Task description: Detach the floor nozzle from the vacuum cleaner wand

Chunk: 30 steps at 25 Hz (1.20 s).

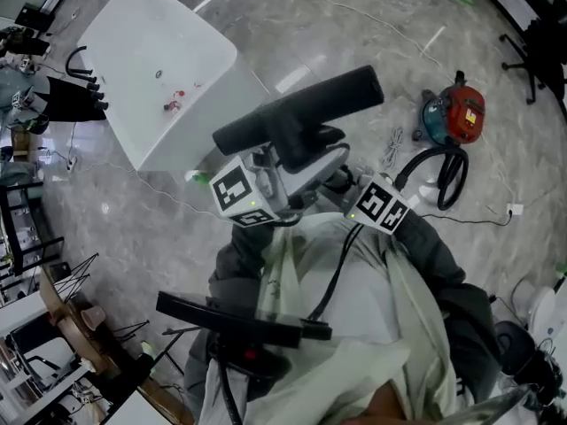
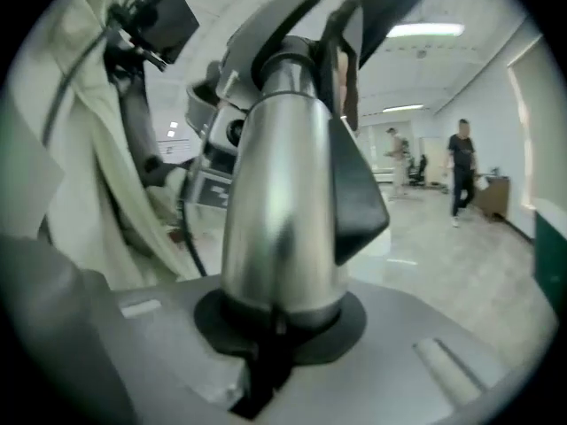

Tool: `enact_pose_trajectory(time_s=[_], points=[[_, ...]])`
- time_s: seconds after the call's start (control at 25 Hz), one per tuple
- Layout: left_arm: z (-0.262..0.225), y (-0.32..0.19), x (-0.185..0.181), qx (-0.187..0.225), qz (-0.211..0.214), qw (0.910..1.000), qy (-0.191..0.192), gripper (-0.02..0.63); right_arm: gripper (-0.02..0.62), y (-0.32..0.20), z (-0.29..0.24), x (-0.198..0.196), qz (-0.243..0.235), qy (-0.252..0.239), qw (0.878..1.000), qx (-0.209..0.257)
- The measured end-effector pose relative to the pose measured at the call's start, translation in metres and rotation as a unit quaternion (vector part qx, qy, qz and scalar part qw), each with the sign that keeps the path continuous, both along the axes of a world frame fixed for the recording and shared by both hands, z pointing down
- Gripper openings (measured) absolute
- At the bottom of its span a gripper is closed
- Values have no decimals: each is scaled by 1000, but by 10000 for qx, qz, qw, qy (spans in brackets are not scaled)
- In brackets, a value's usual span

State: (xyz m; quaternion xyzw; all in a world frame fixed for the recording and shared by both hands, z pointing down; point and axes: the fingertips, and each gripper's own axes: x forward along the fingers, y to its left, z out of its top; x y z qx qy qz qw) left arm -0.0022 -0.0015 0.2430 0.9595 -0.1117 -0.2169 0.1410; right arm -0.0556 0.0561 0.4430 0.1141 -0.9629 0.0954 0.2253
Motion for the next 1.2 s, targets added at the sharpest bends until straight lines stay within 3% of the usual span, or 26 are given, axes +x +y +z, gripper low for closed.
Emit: enact_pose_trajectory(time_s=[0.08, 0.12, 0.2, 0.28, 0.4, 0.52, 0.6, 0.64, 0.72, 0.8, 0.88, 0.96, 1.0, 1.08, 1.2], points=[[-9, 21, 3, 401, 639, 9967, 298, 74, 38, 23, -6, 4, -998, -238, 9939, -414], [-9, 21, 4, 398, 706, 9960, 370, 72, 38, 29, -6, 7, -1306, -302, 9890, -632], [0, 4, 5, 48, 452, 9983, 358, 72, 37, 27, -1, 8, -1397, -328, 9852, -935], [11, -15, 3, -440, 43, 9988, 228, 74, 37, 18, 4, 7, -966, -234, 9902, -981], [24, -35, 0, -1089, -699, 9915, -92, 74, 37, -1, 13, 8, 225, 191, 9972, -688], [39, -56, -11, -1675, -1645, 9710, -450, 74, 36, -27, 21, 19, 1582, 902, 9833, -60], [40, -62, -16, -1758, -1906, 9642, -551, 75, 37, -38, 22, 21, 1968, 1135, 9736, 220], [38, -61, -17, -1669, -1856, 9667, -559, 75, 37, -39, 22, 19, 1940, 1100, 9744, 271], [29, -51, -12, -1245, -1397, 9813, -462, 74, 37, -34, 17, 10, 1472, 779, 9858, 225], [12, -23, -7, -508, -436, 9977, -116, 72, 38, -13, 10, 1, 488, 313, 9983, -19], [-5, 13, -4, 246, 668, 9969, 332, 72, 38, 18, 3, -2, -755, -94, 9961, -446], [-7, 25, -2, 478, 1147, 9910, 500, 73, 38, 36, 0, 1, -1594, -360, 9825, -893], [-3, 18, -1, 349, 1056, 9926, 488, 72, 38, 37, 1, 2, -1703, -426, 9788, -1053], [10, -6, 0, -177, 561, 9974, 414, 74, 37, 26, 9, 2, -1345, -395, 9833, -1159], [28, -35, -3, -914, -363, 9951, 59, 77, 37, -1, 22, 2, 11, 43, 9969, -784]])
